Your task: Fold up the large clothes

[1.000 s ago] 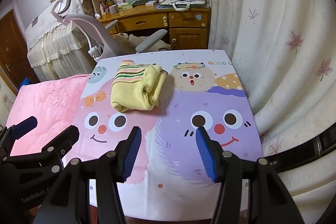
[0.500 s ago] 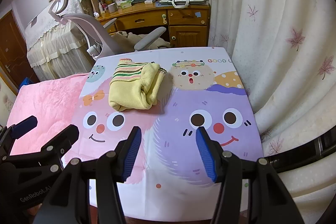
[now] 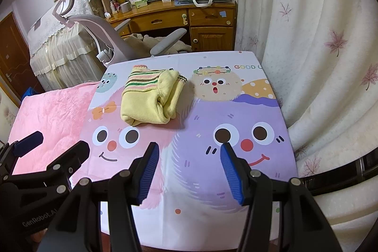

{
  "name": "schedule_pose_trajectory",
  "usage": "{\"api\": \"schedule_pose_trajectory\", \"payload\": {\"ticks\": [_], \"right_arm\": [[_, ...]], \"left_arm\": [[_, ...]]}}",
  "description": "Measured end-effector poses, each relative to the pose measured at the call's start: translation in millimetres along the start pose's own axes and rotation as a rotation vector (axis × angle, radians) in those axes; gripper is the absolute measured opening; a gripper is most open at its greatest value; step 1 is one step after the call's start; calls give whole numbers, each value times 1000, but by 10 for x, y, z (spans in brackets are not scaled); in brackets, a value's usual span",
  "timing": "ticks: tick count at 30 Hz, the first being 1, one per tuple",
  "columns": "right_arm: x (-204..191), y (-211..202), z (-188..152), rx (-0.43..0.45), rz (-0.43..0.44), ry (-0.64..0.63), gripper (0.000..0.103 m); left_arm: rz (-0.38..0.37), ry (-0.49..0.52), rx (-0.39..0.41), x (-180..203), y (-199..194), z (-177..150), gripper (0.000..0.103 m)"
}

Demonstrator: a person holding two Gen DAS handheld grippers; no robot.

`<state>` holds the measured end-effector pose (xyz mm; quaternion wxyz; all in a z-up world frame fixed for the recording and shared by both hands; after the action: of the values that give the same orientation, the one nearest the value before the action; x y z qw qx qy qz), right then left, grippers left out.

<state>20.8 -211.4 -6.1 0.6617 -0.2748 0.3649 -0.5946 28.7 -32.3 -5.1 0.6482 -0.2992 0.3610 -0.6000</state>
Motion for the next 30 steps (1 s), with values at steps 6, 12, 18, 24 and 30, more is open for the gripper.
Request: {"api": "schedule_pose_trajectory", "payload": {"ticks": [6, 12, 18, 24, 30], "right_arm": [[11, 36, 4, -8, 1, 2, 55], [28, 47, -9, -9, 4, 4, 55], [42, 56, 16, -11, 3, 4, 55], [47, 54, 2, -14, 5, 5, 55], [50, 58, 35, -14, 5, 5, 55]], "left_arm": [[-8, 5, -8, -7, 52, 23, 102], [-9, 6, -6, 2, 72, 51, 102], [-9, 6, -7, -1, 74, 57, 102], [-7, 7, -8, -7, 81, 63, 102], [-8, 4, -13, -2, 111, 65, 102]]}}
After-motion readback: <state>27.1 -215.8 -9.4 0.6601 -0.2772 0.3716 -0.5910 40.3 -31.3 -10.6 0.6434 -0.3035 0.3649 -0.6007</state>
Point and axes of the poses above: each gripper's, at about its wrist camera, not at the fingertips, and y roughly the way its jaws point, x to its right, z to its top, the point moved 4 cm from there along y, roughly the way its jaws point, and after that the axes turned 6 degrees about z, right-handed, at the moved point
